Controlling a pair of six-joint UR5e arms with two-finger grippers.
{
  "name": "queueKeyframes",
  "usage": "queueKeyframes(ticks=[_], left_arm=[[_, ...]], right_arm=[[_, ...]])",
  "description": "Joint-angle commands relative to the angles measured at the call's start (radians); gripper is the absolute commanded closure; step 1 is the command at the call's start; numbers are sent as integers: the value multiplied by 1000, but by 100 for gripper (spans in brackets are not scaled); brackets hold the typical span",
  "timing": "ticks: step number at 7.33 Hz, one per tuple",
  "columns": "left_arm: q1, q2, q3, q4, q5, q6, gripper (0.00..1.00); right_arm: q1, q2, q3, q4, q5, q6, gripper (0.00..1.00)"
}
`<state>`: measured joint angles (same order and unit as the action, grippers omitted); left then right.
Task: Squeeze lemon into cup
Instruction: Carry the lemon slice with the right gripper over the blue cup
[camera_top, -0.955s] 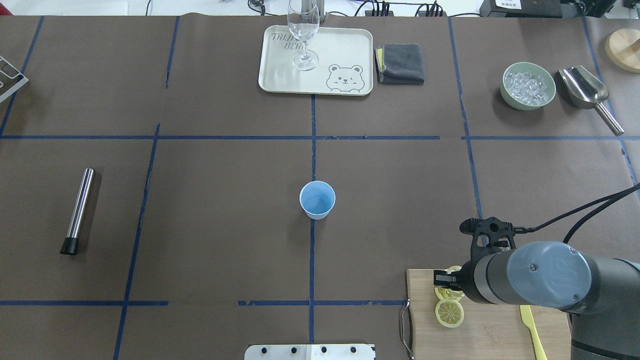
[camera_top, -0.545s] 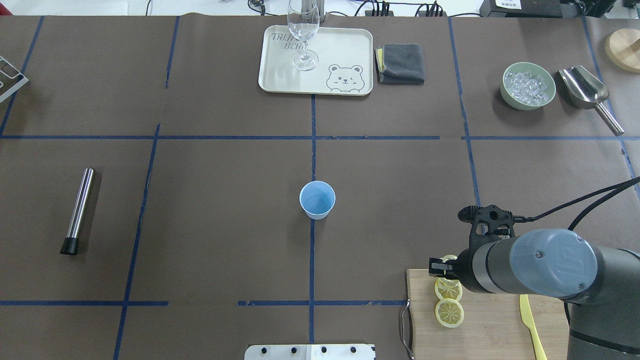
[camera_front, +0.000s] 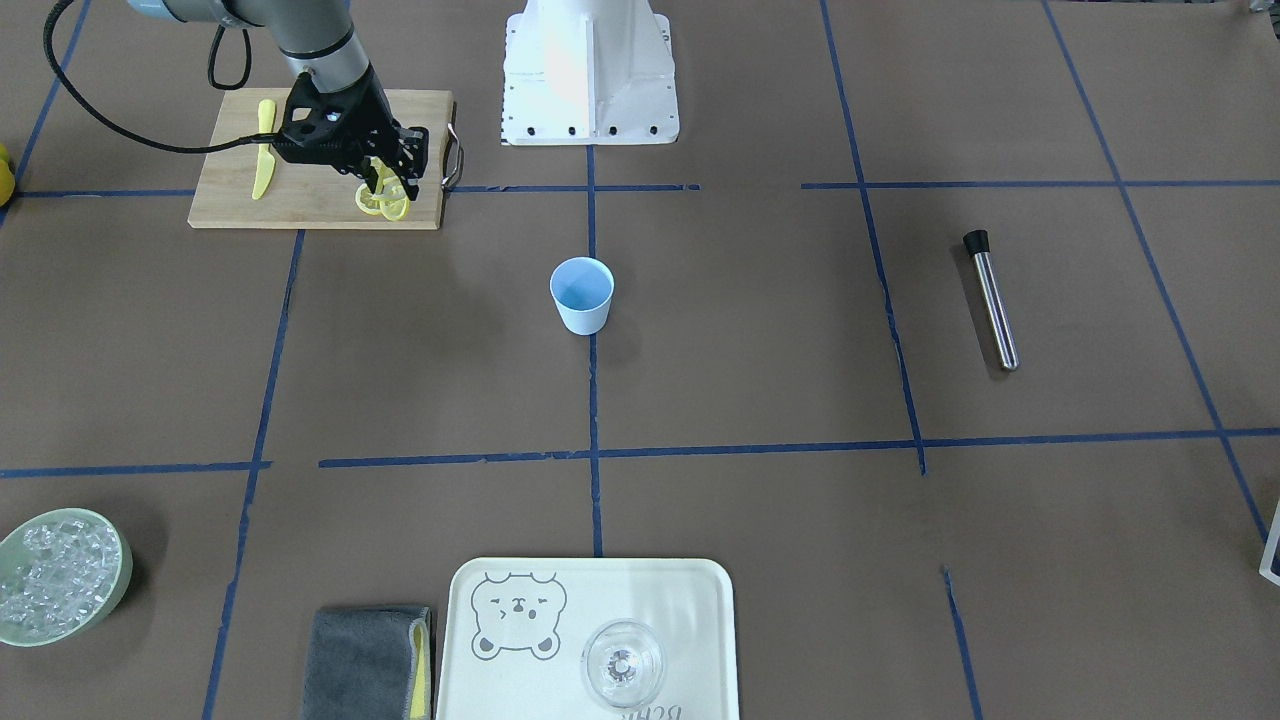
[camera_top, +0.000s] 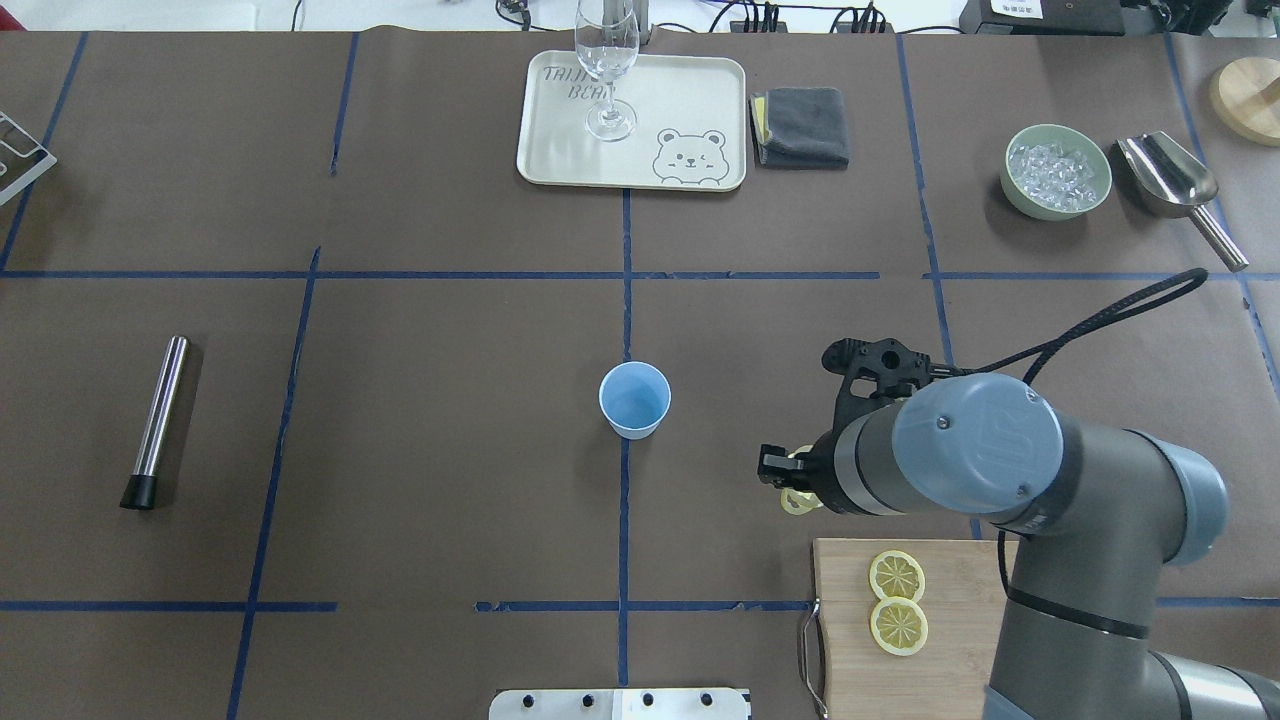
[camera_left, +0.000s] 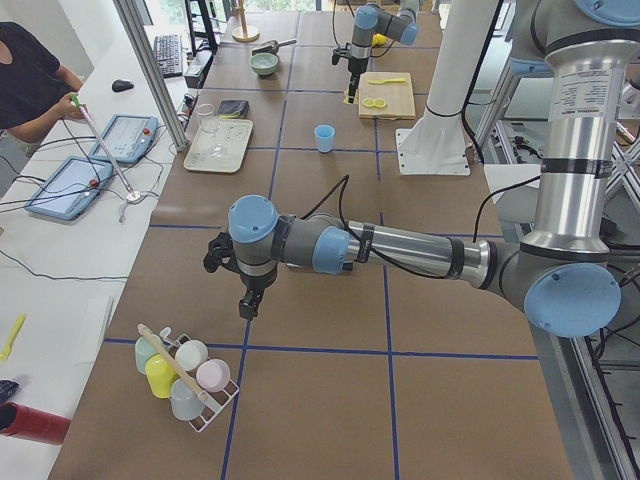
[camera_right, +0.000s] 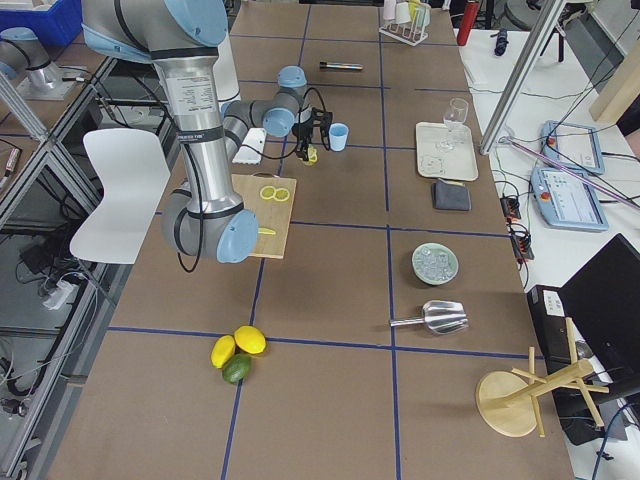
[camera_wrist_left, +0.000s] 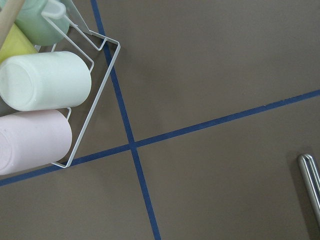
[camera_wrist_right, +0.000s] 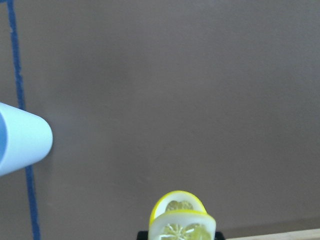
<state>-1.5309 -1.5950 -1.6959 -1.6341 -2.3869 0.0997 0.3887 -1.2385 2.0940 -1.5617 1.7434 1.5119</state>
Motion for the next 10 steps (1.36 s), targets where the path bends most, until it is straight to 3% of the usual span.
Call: queueKeyframes(ticks=[1, 4, 9, 10], left_arm=[[0, 3, -2, 0, 0, 0, 0], [0, 6, -4, -1, 0, 0, 0], [0, 6, -4, -1, 0, 0, 0], [0, 6, -4, -1, 0, 0, 0]], right_arm=[[53, 146, -84, -23, 30, 1, 50], [68, 305, -237, -17, 30, 25, 49], [67, 393, -357, -11, 30, 36, 47], [65, 393, -365, -11, 30, 34, 40]])
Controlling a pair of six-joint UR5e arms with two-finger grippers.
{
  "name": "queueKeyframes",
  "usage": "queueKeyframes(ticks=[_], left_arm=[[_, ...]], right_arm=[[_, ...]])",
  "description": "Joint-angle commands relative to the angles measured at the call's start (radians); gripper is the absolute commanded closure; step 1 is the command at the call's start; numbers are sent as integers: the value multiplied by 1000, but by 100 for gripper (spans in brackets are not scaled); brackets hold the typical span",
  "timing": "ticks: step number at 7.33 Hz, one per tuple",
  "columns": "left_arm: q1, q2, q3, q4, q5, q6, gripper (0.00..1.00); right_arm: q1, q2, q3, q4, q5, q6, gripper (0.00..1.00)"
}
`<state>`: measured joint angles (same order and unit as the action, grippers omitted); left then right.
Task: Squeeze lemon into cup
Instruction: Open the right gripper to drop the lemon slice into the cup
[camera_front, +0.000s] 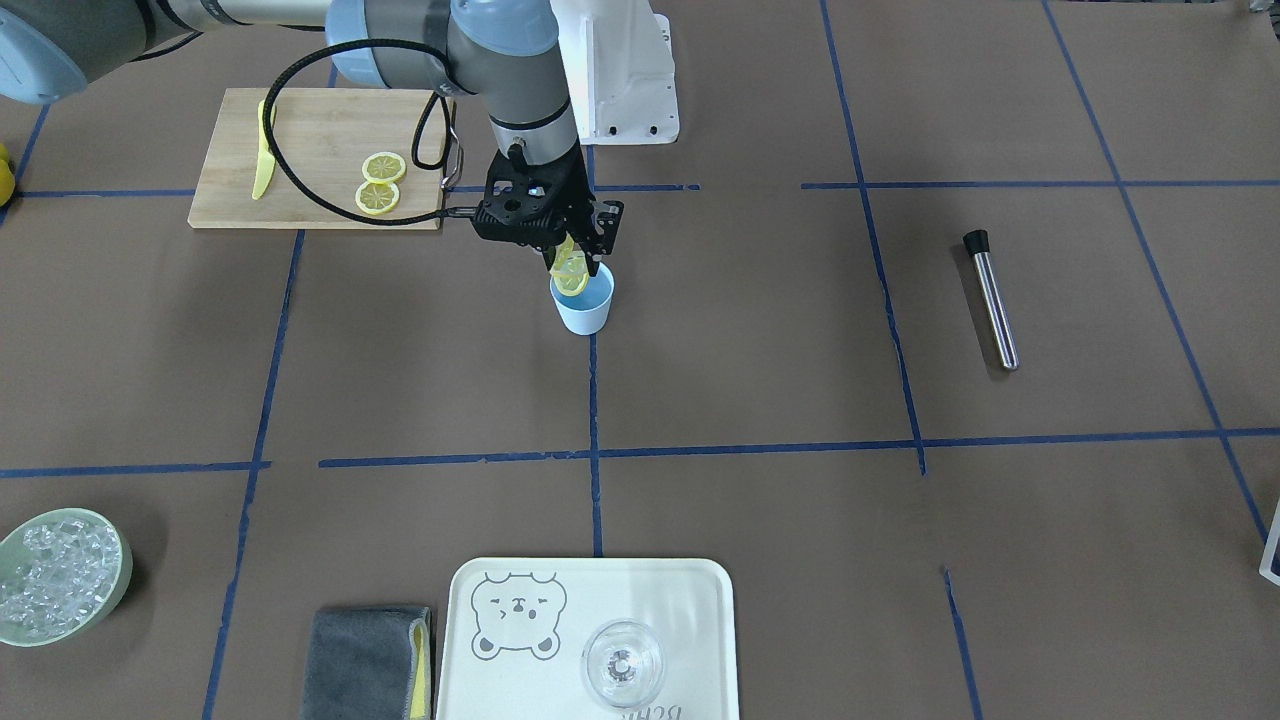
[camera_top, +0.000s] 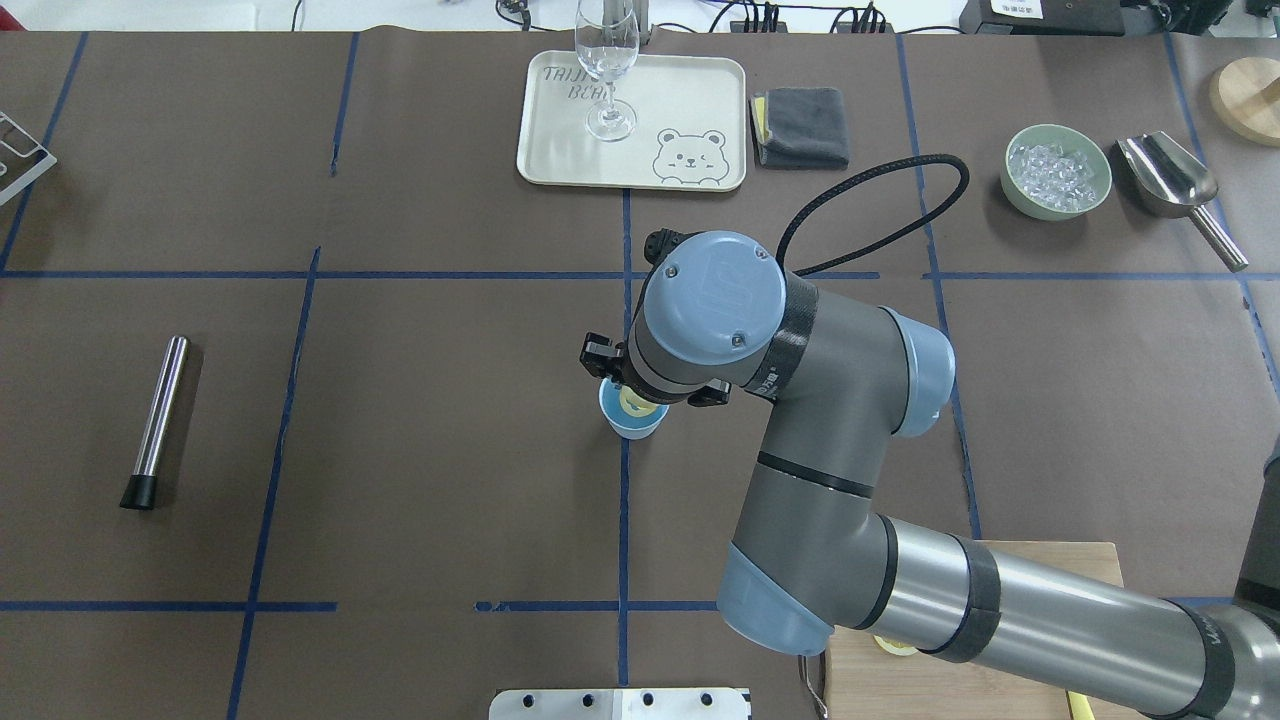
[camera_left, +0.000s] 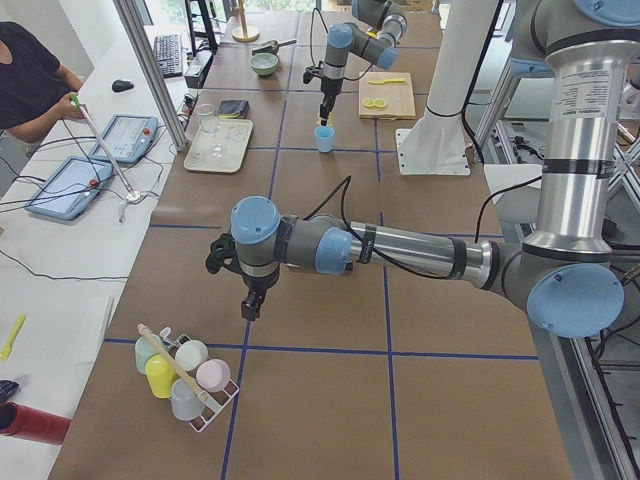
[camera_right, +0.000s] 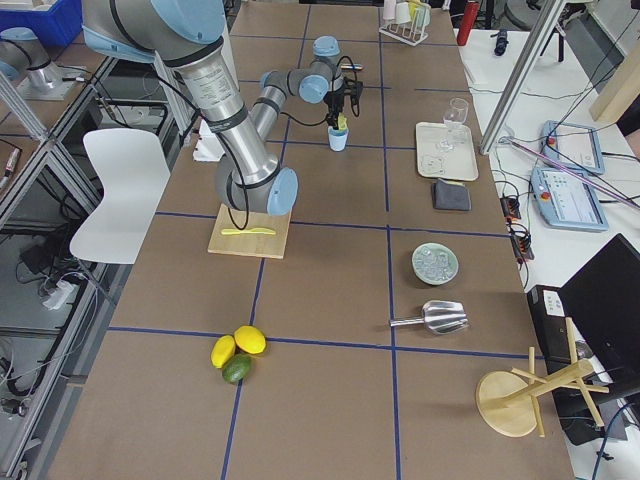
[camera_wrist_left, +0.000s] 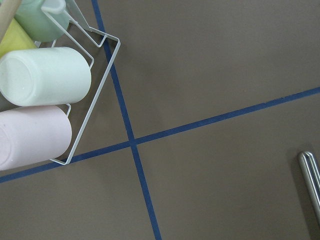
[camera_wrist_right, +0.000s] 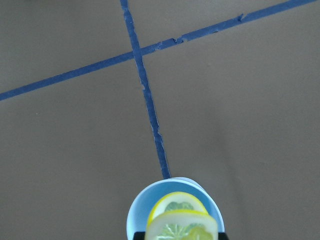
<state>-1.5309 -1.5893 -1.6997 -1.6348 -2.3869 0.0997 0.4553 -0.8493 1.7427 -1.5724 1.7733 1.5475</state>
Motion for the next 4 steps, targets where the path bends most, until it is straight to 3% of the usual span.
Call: queueKeyframes(ticks=[1, 4], left_arm=[[0, 0, 0, 0, 0, 0, 0], [2, 0, 2, 0, 0, 0, 0]], right_arm=[[-6, 3, -18, 0, 0, -1, 36], [-9, 1, -20, 0, 0, -3, 17]])
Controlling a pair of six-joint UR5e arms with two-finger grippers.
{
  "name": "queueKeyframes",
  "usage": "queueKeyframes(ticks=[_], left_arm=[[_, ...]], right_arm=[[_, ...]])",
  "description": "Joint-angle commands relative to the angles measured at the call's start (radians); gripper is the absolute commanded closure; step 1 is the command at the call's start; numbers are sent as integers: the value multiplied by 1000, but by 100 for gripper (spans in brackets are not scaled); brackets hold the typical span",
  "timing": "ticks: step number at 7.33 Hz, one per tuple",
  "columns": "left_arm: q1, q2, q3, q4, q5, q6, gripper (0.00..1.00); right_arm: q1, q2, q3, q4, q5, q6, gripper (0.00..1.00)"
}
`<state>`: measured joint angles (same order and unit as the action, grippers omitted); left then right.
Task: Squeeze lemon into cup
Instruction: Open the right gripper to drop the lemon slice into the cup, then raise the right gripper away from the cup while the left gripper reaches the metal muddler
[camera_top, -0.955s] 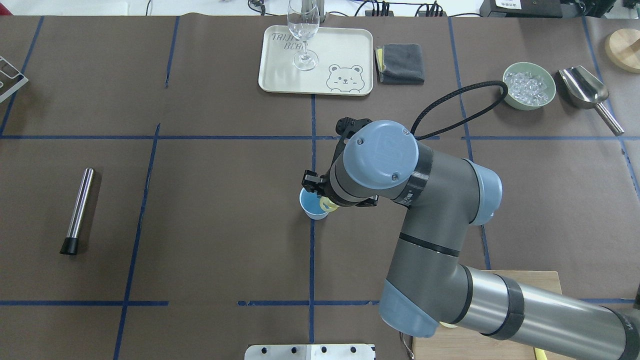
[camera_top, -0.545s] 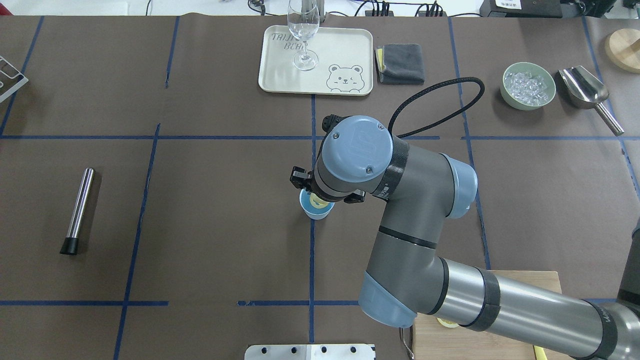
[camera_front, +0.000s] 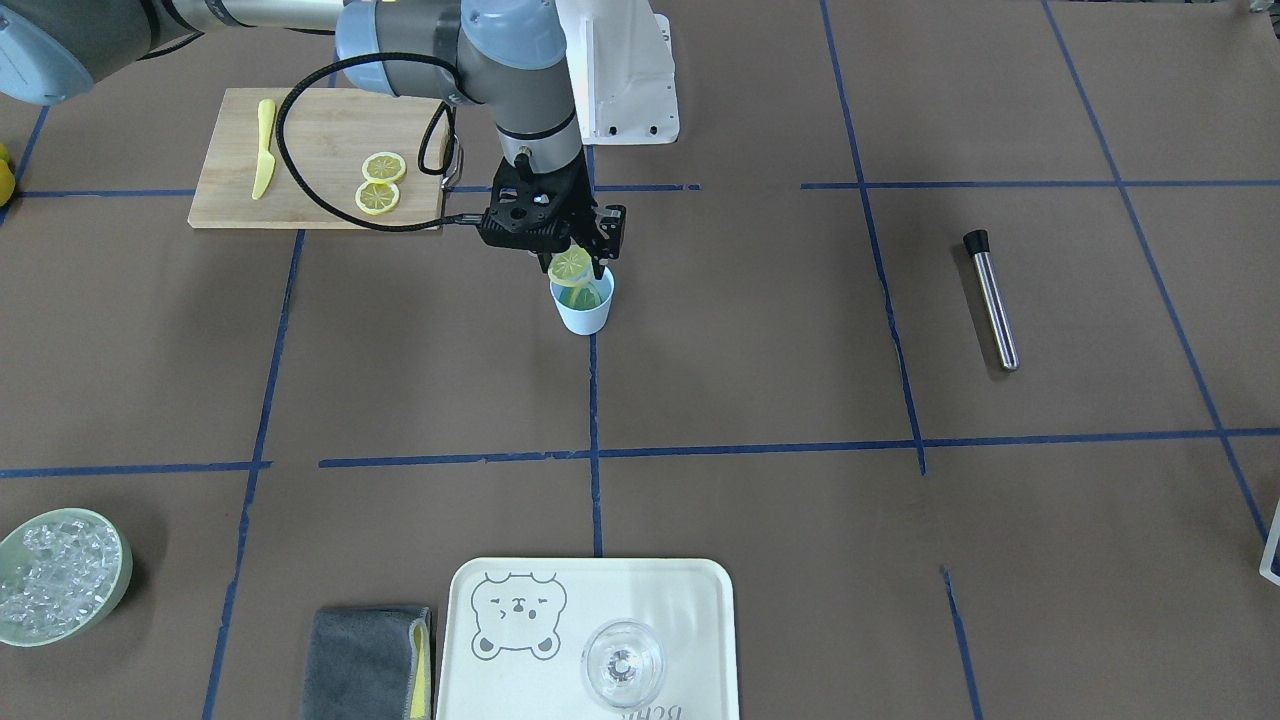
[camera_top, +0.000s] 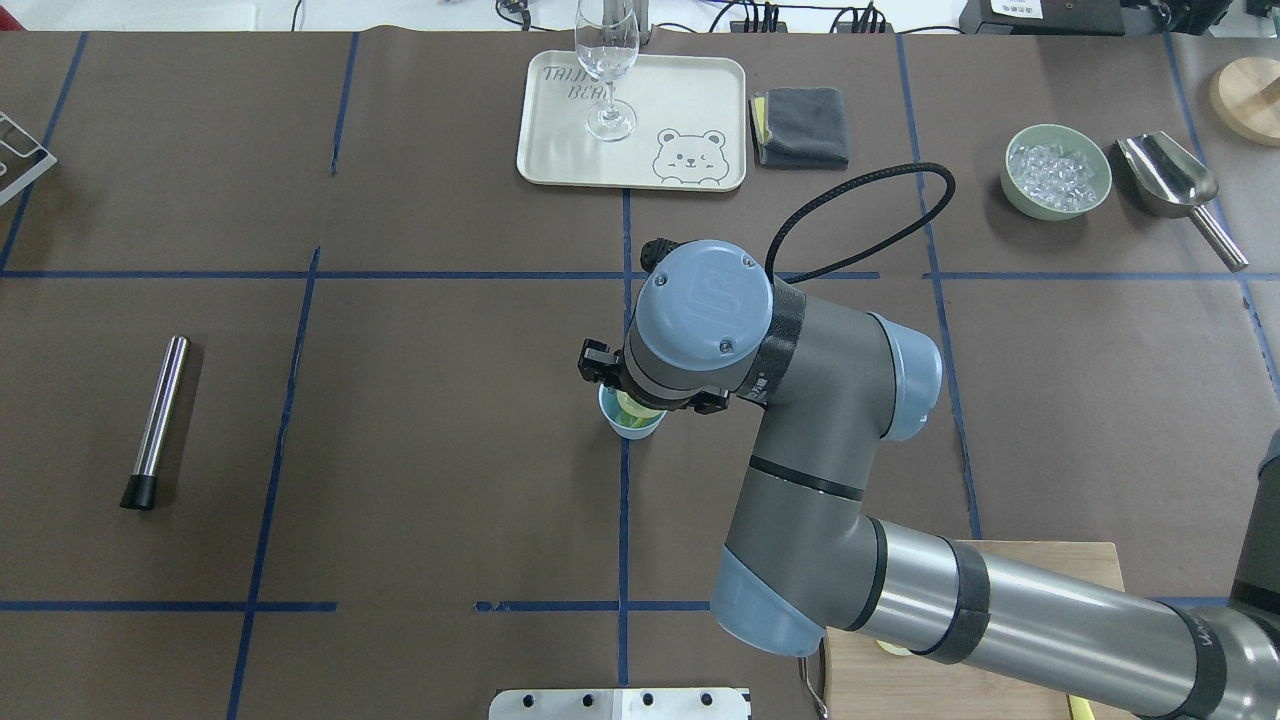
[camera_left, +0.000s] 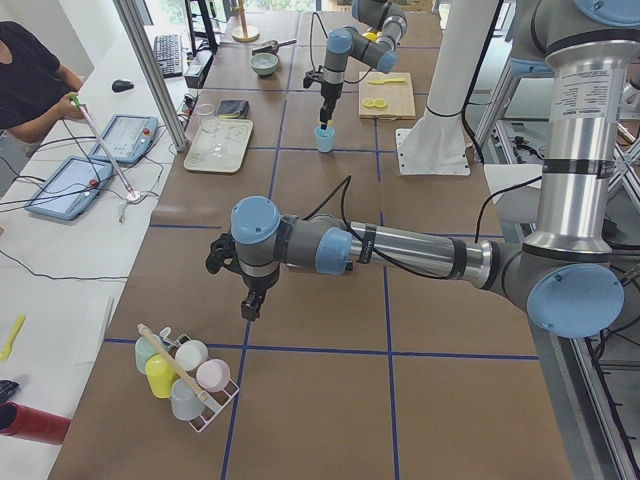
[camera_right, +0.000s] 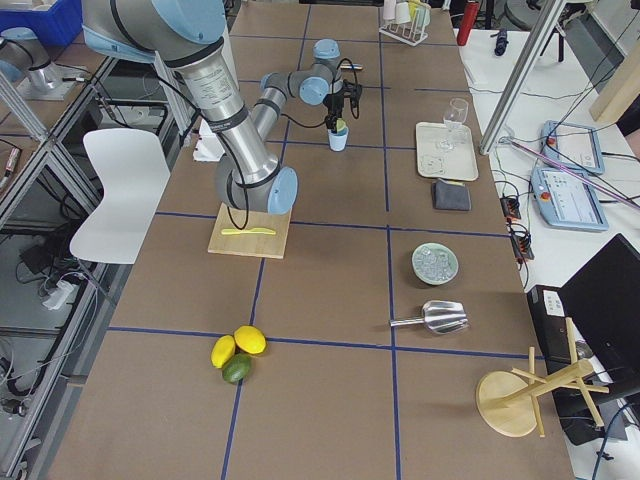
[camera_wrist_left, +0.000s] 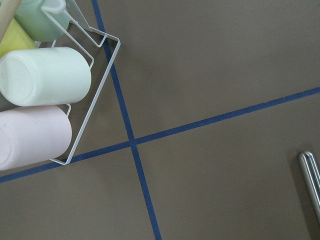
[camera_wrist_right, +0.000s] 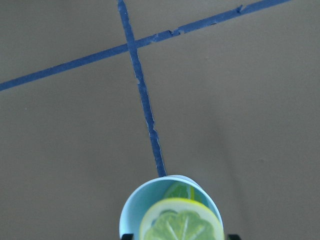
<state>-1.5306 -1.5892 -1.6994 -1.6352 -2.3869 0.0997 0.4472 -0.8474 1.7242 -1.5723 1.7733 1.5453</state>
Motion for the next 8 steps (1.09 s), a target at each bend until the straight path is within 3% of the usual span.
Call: queueKeyframes(ticks=[1, 3, 5, 6, 8], left_arm=[[1, 0, 3, 0, 0, -2, 0], [13, 0, 17, 0, 0, -12, 0], [143, 0, 20, -32, 2, -125, 0], [256, 0, 30, -167, 5, -179, 0], [405, -5, 32, -297, 15, -581, 0]], right_arm=[[-1, -1, -5, 0, 0, -1, 12], [13, -34, 44, 6, 23, -7, 0], [121, -229, 219, 2, 156, -65, 0], [169, -340, 272, 6, 197, -174, 0], [262, -502, 313, 9, 212, -366, 0]])
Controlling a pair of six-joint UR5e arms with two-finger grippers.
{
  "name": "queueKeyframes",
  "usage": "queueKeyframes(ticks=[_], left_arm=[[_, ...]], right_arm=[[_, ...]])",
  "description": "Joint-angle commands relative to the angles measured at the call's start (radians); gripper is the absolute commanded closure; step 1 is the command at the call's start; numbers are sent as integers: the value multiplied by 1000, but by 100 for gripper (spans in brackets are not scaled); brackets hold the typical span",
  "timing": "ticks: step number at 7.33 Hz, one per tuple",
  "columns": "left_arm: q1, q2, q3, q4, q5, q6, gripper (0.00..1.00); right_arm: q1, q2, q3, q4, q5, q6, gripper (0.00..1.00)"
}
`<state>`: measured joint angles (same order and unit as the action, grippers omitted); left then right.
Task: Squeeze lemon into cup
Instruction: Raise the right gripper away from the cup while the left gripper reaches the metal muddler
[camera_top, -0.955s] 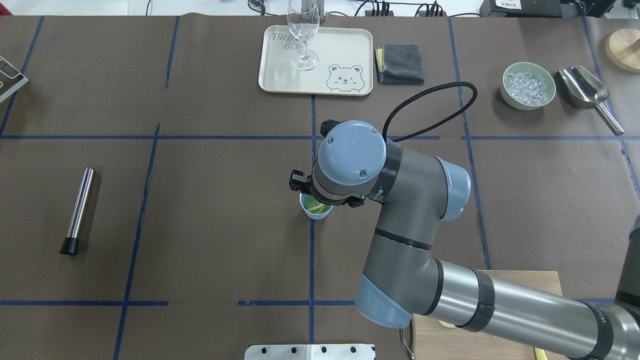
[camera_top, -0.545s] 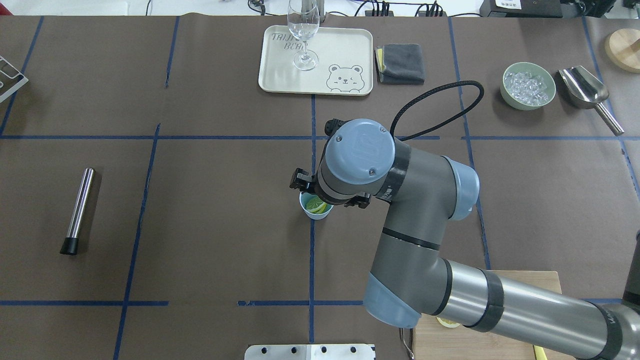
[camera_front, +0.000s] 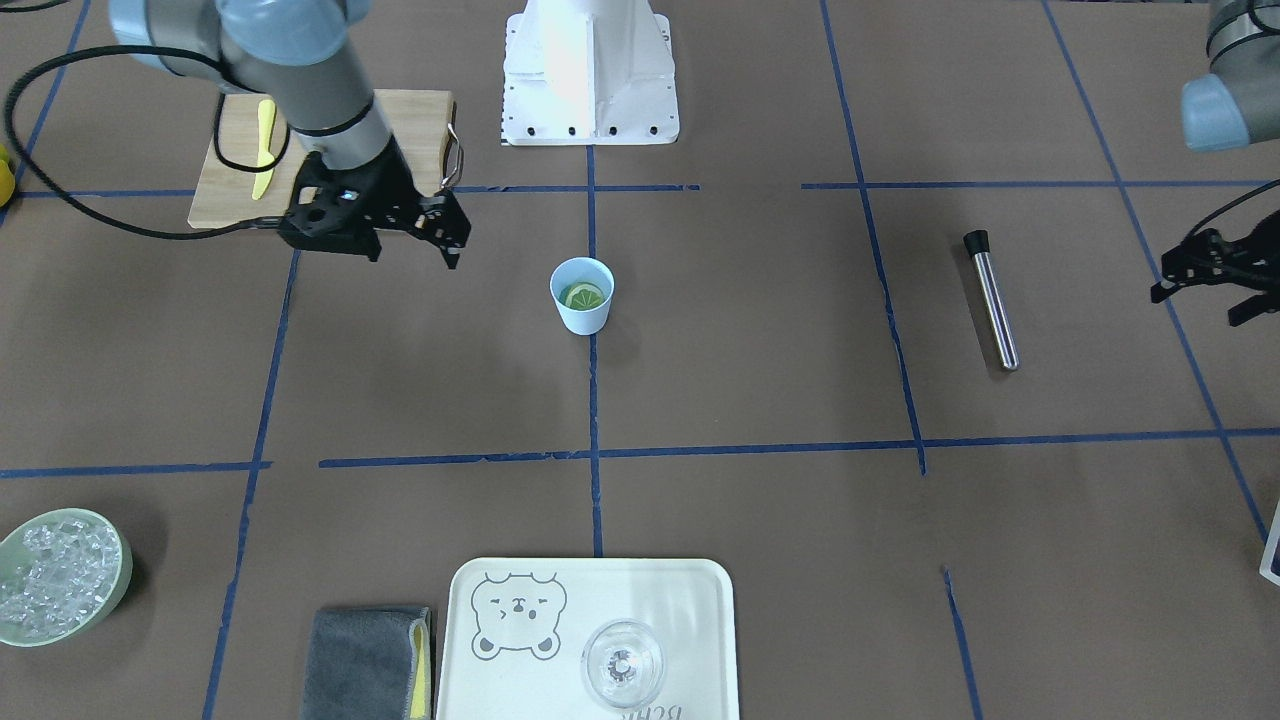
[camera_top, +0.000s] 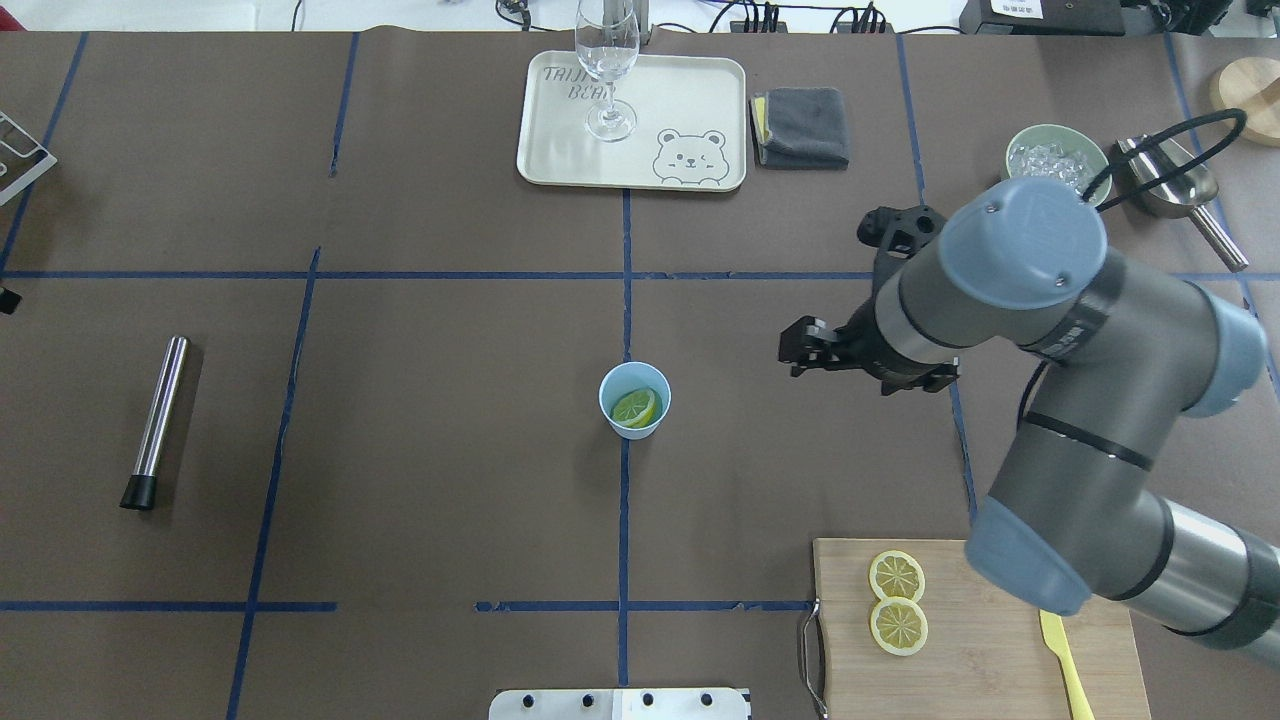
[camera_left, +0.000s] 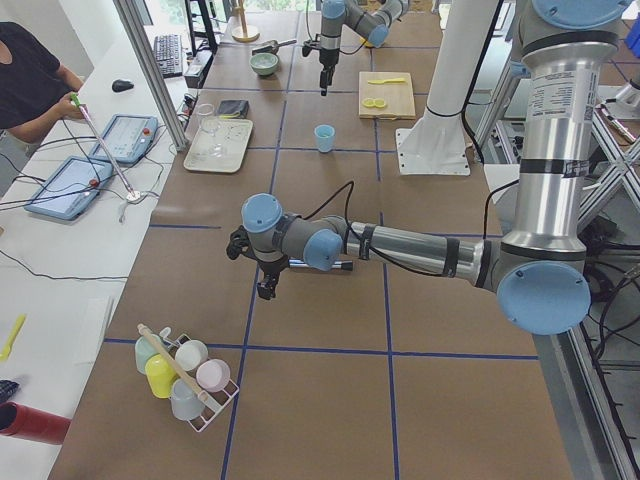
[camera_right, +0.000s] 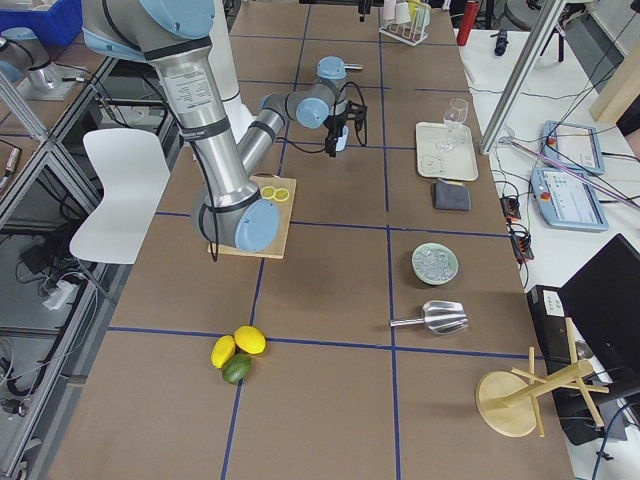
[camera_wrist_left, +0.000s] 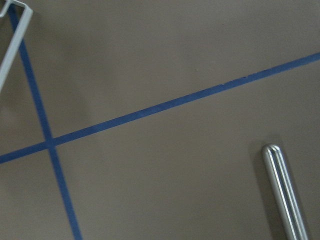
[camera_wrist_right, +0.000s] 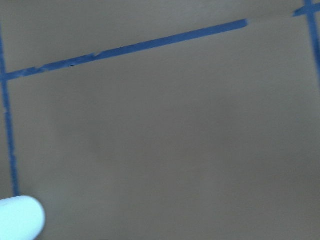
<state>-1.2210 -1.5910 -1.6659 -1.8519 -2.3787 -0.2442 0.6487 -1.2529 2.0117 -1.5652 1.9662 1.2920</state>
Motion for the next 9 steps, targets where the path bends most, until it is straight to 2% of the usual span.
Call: queueKeyframes(ticks=[1, 2, 3, 4, 9], left_arm=[[130, -1, 18, -170, 7, -365, 0], [179, -3, 35, -191, 10, -432, 0], [251, -20, 38, -193, 82, -572, 0], [270, -30, 44, -194, 126, -586, 0], [284, -86, 115, -194, 150, -561, 6]], right_arm=[[116, -161, 44, 1, 31, -225, 0], [153, -193, 41, 1, 63, -296, 0], [157, -194, 38, 1, 68, -303, 0], [154, -192, 36, 1, 69, -301, 0], [152, -189, 29, 1, 69, -301, 0]])
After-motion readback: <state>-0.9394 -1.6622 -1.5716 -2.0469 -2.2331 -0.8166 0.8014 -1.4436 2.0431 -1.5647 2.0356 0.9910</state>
